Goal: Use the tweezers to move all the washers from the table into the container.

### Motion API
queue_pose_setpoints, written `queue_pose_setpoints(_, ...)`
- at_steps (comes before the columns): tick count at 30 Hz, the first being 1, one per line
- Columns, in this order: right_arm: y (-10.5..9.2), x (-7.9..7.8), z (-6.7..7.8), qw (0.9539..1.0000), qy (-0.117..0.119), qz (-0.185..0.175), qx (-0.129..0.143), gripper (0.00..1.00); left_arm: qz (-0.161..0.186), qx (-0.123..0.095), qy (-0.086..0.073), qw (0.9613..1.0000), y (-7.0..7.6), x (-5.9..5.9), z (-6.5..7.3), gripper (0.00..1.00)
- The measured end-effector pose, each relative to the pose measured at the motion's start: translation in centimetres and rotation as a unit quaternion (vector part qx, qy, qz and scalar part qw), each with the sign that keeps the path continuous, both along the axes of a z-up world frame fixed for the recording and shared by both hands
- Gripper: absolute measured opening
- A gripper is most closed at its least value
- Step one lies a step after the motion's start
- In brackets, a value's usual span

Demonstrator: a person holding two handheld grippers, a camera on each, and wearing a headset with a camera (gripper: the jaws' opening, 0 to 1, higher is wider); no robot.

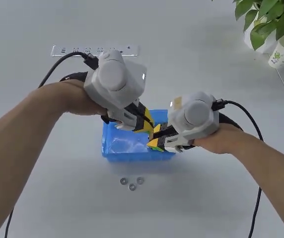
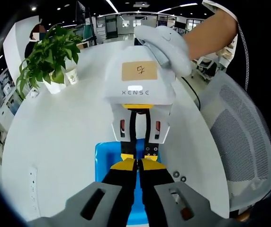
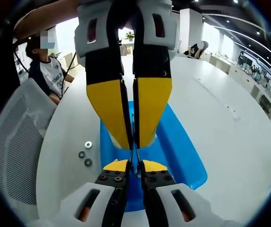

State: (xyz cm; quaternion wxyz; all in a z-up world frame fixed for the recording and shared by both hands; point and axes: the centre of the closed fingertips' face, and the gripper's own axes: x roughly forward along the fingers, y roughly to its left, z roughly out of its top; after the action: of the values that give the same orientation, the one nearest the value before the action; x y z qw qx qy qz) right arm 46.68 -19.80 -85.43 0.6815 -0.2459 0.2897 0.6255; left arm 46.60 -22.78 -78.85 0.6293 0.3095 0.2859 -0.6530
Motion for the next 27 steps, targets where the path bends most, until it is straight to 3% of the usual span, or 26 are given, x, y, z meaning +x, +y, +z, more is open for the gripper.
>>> queue_pose_setpoints(11,0.0,-0.1,0.1,1.0,-0.004,0.003,-0.003,0.12,-0.001,0.001,-0.001,1.0,0.0,-0.1,0.1,0.06)
queue_pose_setpoints(27,0.1,-0.2,2.2,0.9997,-0.02,-0.006,0.014,0.12,-0.002,-0.003,-0.014,0.9999,0.1,-0.5,2.1,0.06)
